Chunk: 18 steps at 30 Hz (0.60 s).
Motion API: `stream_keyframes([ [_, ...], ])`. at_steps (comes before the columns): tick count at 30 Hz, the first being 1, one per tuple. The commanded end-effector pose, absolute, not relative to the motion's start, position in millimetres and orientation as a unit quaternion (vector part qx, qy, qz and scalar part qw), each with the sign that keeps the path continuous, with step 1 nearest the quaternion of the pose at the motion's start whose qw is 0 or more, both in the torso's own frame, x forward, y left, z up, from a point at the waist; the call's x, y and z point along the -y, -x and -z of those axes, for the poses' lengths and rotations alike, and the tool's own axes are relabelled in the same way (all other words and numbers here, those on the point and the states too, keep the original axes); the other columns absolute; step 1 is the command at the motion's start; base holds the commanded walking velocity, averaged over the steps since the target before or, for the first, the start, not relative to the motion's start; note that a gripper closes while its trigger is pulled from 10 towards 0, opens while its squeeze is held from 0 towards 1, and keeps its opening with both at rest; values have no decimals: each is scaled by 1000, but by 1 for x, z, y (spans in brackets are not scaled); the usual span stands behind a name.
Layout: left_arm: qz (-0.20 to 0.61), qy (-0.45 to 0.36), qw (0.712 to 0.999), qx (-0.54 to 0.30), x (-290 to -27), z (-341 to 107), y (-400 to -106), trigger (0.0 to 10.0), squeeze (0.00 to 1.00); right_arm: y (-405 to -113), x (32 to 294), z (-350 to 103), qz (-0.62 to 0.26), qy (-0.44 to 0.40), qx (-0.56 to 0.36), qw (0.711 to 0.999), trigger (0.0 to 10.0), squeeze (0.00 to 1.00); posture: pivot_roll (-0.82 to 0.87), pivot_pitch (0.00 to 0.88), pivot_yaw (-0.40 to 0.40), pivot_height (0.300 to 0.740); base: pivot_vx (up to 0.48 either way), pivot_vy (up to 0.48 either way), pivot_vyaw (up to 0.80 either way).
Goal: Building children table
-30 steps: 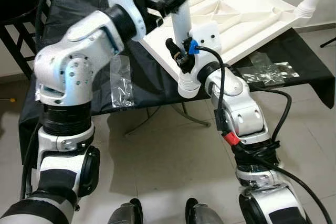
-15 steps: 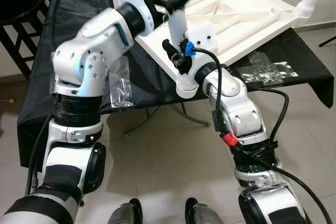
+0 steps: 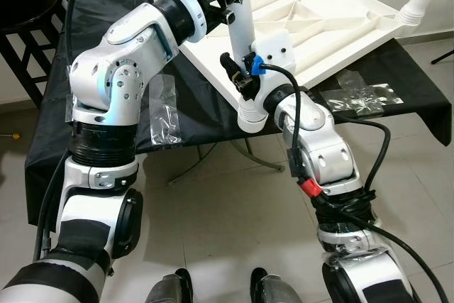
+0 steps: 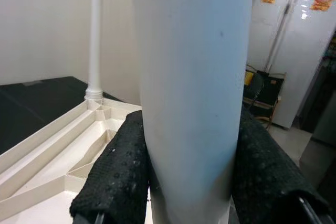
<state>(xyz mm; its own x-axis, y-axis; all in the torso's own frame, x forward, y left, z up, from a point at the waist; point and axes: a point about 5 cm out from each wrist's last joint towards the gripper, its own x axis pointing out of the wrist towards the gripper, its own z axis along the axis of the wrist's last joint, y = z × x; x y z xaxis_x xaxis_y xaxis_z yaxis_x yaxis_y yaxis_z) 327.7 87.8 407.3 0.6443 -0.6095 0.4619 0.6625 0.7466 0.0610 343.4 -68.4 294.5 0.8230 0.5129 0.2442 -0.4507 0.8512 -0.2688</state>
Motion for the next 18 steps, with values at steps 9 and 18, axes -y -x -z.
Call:
stream_keyframes([
  [9,431,-38,847,309,-97,-432,-307,0,0,-301,103,-324,-513,90,199,830,10000,1000,-19,203,2,740,0,0,0],
  [18,556,-27,778,292,-101,-433,-293,0,0,-281,157,-334,-593,164,153,773,10000,1000,-19,186,13,740,0,0,0],
])
